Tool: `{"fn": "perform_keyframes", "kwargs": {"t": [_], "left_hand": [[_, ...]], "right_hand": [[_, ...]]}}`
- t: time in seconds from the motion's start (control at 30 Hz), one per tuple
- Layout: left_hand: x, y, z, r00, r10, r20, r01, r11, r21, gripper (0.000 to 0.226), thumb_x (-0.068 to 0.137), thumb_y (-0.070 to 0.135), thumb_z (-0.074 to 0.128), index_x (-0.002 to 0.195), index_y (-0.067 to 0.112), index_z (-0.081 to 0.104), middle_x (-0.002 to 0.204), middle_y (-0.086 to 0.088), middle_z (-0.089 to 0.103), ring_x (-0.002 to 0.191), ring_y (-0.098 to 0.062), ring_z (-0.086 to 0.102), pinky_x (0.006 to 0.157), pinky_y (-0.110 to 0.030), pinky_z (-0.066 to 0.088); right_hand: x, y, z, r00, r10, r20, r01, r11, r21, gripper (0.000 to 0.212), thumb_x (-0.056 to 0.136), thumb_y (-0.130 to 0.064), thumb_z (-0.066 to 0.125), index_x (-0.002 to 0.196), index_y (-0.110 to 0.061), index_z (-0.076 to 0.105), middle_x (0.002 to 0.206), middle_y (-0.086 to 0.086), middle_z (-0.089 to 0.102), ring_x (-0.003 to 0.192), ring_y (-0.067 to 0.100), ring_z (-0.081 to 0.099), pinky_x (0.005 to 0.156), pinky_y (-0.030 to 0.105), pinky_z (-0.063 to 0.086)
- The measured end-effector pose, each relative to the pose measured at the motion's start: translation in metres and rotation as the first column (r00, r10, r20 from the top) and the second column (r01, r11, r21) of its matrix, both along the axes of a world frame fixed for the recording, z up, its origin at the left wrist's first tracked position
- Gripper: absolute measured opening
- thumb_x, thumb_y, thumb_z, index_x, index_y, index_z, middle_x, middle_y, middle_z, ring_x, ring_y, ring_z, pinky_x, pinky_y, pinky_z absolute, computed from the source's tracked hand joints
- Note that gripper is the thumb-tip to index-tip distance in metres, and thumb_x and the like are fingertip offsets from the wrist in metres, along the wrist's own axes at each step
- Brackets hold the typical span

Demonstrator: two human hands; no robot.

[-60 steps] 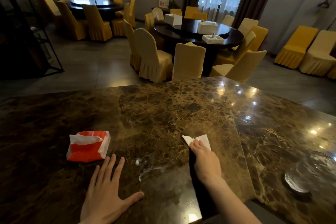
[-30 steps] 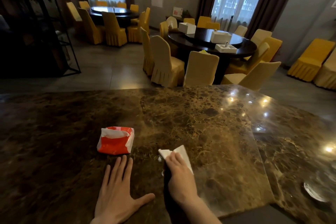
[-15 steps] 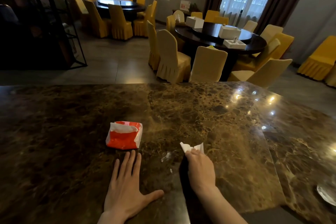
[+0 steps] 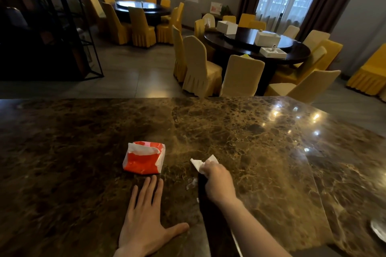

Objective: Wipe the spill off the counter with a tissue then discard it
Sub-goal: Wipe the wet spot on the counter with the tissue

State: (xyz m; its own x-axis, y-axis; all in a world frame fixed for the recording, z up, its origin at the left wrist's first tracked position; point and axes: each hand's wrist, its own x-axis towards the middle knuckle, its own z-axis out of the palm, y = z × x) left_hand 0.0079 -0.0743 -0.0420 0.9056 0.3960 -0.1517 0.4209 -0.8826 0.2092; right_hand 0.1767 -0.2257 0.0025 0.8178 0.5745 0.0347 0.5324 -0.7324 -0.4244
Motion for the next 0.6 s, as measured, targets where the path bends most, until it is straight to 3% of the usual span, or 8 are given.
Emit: {"fn": "perform_keyframes", "kwargs": {"t": [0.2, 0.33, 0.4, 0.5, 0.6], "left_hand": [[-0.001, 0.002, -0.004, 0.999, -0.005, 0.044, 0.005, 1.0, -0.008, 0.14, 0.052, 0.115, 0.012, 0.154, 0.026, -0.027, 0.166, 0.006, -0.03, 0.15, -0.012, -0.032, 0.127, -0.047, -0.014], [-0.002, 0.002, -0.005, 0.998, -0.007, 0.059, 0.007, 1.0, -0.009, 0.139, 0.053, 0.115, 0.015, 0.154, 0.027, -0.026, 0.167, 0.007, -0.027, 0.151, -0.01, -0.031, 0.127, -0.046, -0.013], [-0.002, 0.002, -0.005, 0.998, 0.002, 0.056, -0.001, 1.0, -0.014, 0.14, 0.052, 0.115, 0.015, 0.153, 0.027, -0.027, 0.166, 0.007, -0.029, 0.15, -0.01, -0.032, 0.126, -0.045, -0.014], [-0.001, 0.001, -0.004, 0.998, -0.002, 0.062, 0.002, 1.0, -0.012, 0.14, 0.053, 0.115, 0.015, 0.152, 0.027, -0.029, 0.165, 0.008, -0.031, 0.149, -0.009, -0.035, 0.126, -0.045, -0.016], [-0.003, 0.0, -0.004, 0.997, -0.002, 0.084, 0.004, 1.0, -0.016, 0.14, 0.055, 0.114, 0.016, 0.156, 0.026, -0.023, 0.166, 0.008, -0.028, 0.15, -0.009, -0.032, 0.126, -0.045, -0.015]], "right_hand": [[-0.042, 0.008, -0.011, 0.937, 0.32, 0.136, -0.326, 0.945, 0.023, 0.048, 0.091, -0.001, 0.061, 0.133, -0.024, 0.064, 0.128, -0.006, 0.063, 0.124, 0.011, 0.051, 0.093, 0.031, 0.054], [-0.04, -0.015, -0.009, 0.869, 0.479, 0.122, -0.478, 0.878, -0.042, 0.043, 0.089, -0.002, 0.063, 0.124, -0.027, 0.063, 0.119, -0.01, 0.063, 0.117, 0.009, 0.053, 0.08, 0.032, 0.056], [-0.038, -0.035, -0.01, 0.83, 0.548, 0.106, -0.541, 0.836, -0.089, 0.036, 0.092, -0.008, 0.063, 0.121, -0.029, 0.064, 0.12, -0.012, 0.063, 0.12, 0.007, 0.054, 0.081, 0.031, 0.056], [-0.021, -0.068, -0.01, 0.885, 0.44, 0.15, -0.442, 0.897, -0.026, 0.029, 0.089, -0.013, 0.07, 0.114, -0.027, 0.073, 0.12, -0.01, 0.071, 0.12, 0.009, 0.061, 0.088, 0.034, 0.058], [-0.003, -0.07, -0.005, 0.98, 0.125, 0.156, -0.125, 0.992, -0.013, 0.029, 0.092, -0.008, 0.064, 0.111, -0.027, 0.076, 0.114, -0.008, 0.071, 0.113, 0.013, 0.063, 0.083, 0.034, 0.056]]}}
